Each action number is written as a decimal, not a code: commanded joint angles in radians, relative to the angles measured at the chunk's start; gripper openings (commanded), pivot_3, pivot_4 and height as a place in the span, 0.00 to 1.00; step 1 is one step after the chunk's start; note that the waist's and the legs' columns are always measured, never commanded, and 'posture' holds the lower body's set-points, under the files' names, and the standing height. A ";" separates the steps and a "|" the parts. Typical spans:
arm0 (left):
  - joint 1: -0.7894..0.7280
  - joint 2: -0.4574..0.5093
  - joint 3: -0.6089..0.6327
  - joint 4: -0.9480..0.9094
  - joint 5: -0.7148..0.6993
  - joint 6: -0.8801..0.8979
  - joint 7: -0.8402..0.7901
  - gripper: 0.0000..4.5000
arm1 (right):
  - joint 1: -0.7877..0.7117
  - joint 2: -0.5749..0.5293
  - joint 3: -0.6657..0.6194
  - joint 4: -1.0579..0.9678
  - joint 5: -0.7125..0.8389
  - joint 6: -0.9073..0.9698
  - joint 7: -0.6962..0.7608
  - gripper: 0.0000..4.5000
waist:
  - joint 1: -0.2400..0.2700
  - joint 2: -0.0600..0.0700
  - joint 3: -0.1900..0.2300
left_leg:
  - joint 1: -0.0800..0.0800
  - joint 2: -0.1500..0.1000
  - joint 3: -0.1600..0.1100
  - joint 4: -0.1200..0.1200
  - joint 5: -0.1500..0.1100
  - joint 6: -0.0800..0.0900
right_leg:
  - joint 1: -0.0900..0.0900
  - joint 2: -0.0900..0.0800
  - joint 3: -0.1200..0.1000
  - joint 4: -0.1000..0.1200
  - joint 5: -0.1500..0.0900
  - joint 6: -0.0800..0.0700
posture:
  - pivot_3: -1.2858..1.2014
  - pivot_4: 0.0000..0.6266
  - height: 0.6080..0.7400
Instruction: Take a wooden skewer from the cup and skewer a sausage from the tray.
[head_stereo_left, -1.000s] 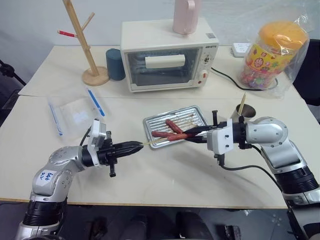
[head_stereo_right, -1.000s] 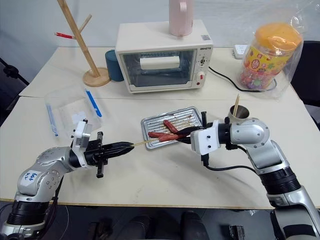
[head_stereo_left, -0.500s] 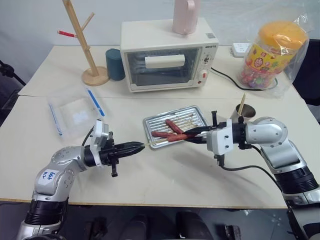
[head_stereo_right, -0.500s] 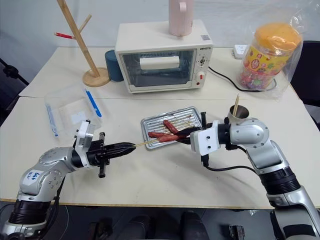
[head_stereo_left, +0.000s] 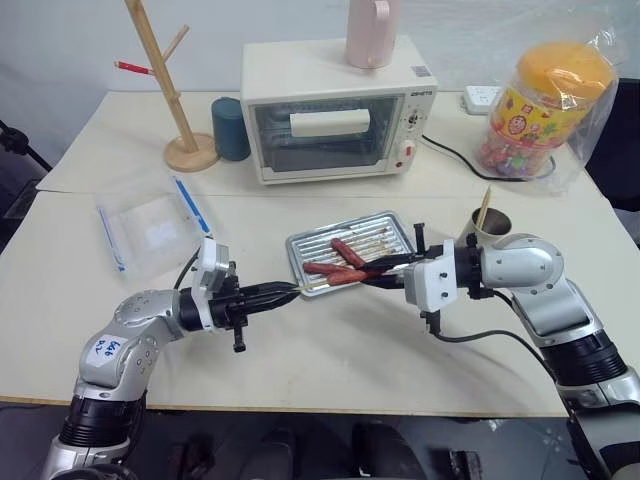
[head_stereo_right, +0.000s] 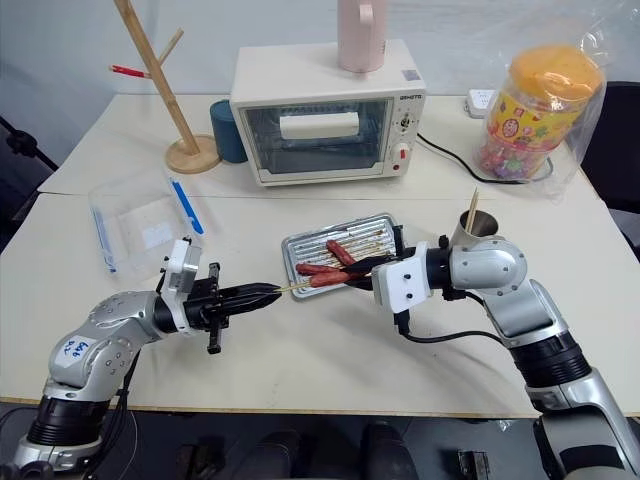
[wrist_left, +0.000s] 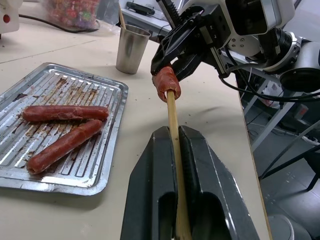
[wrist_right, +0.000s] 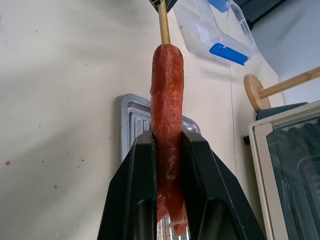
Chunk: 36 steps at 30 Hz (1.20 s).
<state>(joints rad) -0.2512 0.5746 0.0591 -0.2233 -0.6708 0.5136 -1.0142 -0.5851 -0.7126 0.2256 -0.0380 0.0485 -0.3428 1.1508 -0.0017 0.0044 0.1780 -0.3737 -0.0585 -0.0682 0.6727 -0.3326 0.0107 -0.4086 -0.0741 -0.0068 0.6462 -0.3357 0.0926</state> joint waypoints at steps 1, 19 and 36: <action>-0.028 -0.007 -0.002 -0.033 -0.008 -0.009 0.000 0.00 | -0.033 0.016 0.007 -0.044 0.003 0.004 -0.006 0.11 | 0.000 0.000 0.000 | 0.000 0.000 0.000 0.000 0.000 0.000 | 0.000 0.000 0.000 0.000 0.000 0.000 | 0.52 0.24 1.00; -0.043 -0.047 -0.020 0.012 0.024 -0.055 -0.008 0.00 | -0.046 0.058 -0.002 -0.083 0.009 0.076 -0.030 0.26 | 0.000 0.000 0.000 | 0.000 0.000 0.000 0.001 0.000 0.000 | 0.000 0.000 0.000 0.000 0.000 0.000 | 0.52 0.24 1.00; 0.103 -0.081 0.190 0.003 0.022 -0.297 0.076 0.00 | 0.128 0.008 -0.232 -0.174 0.388 0.194 -0.009 0.99 | 0.002 0.000 0.000 | 0.000 0.000 -0.001 0.001 0.000 0.000 | 0.001 0.000 0.000 0.000 0.000 0.000 | 0.52 0.24 1.00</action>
<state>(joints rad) -0.1696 0.4984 0.1811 -0.1836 -0.6401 0.2518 -0.9822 -0.4931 -0.7068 0.0654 -0.1261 0.2854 -0.2015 1.1449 -0.0001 0.0042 0.1780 -0.3739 -0.0583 -0.0688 0.6738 -0.3327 0.0108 -0.4080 -0.0741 -0.0071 0.6461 -0.3357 0.0926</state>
